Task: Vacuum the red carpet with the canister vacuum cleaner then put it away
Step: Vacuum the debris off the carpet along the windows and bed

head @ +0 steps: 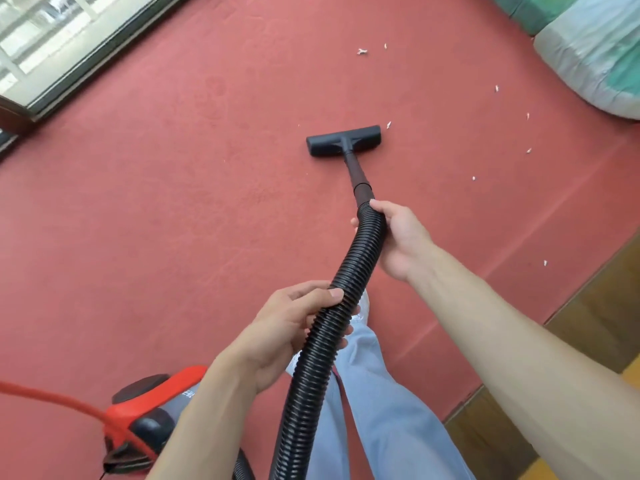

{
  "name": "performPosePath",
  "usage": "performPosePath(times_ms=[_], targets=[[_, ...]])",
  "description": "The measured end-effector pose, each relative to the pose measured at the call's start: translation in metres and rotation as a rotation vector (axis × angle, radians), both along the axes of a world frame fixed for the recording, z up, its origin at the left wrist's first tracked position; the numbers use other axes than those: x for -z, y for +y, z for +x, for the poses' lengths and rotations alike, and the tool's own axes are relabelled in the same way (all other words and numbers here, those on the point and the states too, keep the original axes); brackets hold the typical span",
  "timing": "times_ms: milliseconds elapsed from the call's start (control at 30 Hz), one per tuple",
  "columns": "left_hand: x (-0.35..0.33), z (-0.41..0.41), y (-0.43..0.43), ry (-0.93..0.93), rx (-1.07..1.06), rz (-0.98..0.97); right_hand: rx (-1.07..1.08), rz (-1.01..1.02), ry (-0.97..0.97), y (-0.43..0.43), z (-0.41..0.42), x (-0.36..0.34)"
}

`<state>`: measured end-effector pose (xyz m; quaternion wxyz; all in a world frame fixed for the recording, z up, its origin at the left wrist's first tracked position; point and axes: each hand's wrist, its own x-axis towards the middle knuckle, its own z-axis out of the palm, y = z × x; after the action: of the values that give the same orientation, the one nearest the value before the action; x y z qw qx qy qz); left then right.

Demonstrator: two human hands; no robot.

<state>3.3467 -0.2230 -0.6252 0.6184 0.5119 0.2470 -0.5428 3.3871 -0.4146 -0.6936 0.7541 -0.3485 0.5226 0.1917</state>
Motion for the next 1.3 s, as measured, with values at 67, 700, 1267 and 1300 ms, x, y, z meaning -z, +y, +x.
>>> performPosePath(times_ms=[67,700,1267,1300], targets=[[-0.012,0.015,-0.002,-0.020,0.111,-0.111,0.095,0.059,-0.021,-0.013,-0.010,-0.020],[-0.037,-0.029,0.056,-0.040,0.605,-0.096,0.851,0.014,0.130,0.081,-0.194,-0.036],[-0.009,-0.085,0.054,-0.111,0.703,-0.021,0.630,-0.189,0.258,0.077,-0.234,0.022],[-0.008,-0.088,0.054,-0.108,0.698,-0.008,0.588,-0.206,0.278,0.076,-0.235,0.026]])
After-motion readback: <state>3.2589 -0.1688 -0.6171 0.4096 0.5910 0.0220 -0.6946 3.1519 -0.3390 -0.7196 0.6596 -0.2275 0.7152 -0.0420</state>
